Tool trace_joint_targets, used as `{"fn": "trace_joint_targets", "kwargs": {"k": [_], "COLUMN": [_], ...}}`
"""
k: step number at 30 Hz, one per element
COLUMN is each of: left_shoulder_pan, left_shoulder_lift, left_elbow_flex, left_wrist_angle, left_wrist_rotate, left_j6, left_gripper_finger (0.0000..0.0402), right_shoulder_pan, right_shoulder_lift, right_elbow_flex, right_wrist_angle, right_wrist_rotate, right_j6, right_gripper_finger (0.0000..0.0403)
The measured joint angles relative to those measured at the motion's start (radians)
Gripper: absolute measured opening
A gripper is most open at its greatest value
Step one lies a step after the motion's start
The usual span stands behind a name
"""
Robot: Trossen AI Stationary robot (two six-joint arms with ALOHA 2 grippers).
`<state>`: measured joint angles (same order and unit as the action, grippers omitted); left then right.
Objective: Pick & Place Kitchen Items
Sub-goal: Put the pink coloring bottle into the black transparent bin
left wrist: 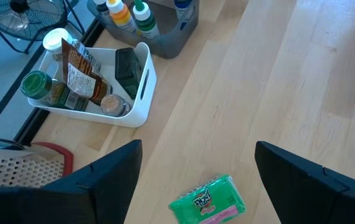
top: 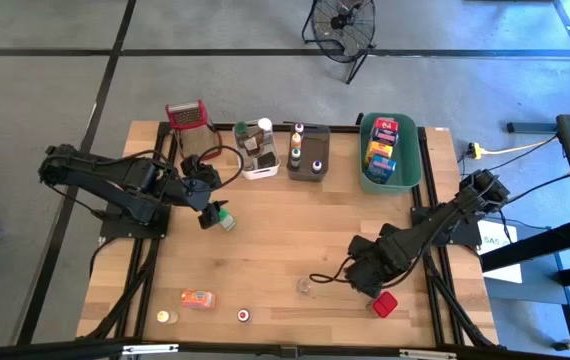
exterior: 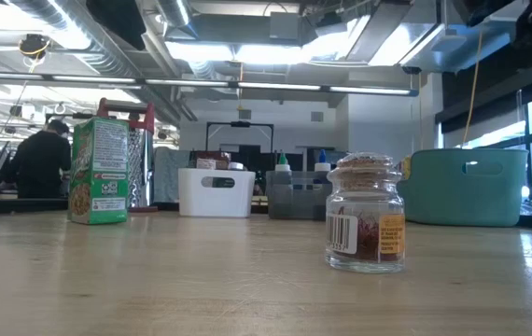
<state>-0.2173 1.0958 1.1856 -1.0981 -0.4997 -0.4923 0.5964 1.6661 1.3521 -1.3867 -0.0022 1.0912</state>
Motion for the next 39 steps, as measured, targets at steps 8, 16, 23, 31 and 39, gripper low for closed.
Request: {"fn": "trace_joint_targets", "kwargs": {"k": [8,16,23,31,39], "left_shoulder_pan": [0.000,0.000,0.000,0.000,0.000], "left_shoulder_lift": [0.000,0.000,0.000,0.000,0.000], "left_elbow_flex": [0.000,0.000,0.000,0.000,0.000], "left_wrist_angle": [0.000,0.000,0.000,0.000,0.000], "left_wrist_rotate": [0.000,0.000,0.000,0.000,0.000], "left_j6": [0.000,0.000,0.000,0.000,0.000], "left_gripper_finger": [0.0308,0.0308,0.0308,0.0308,0.0308], "right_shoulder_pan": [-0.023,-0.018,-0.018,-0.018,-0.018], "right_shoulder_lift": [0.000,0.000,0.000,0.000,0.000], "right_elbow_flex": [0.000,0.000,0.000,0.000,0.000], "right_wrist_angle": [0.077,0.115,0.145,0.143,0.144], "right_wrist_rotate": [-0.046,-0.089,-0.089,-0.073,-0.096], "right_j6": [-0.026,0.006,-0.010,-0.024,-0.020], "right_gripper_finger": [0.0188,0.0188,0.0188,0.0188,0.0218]}}
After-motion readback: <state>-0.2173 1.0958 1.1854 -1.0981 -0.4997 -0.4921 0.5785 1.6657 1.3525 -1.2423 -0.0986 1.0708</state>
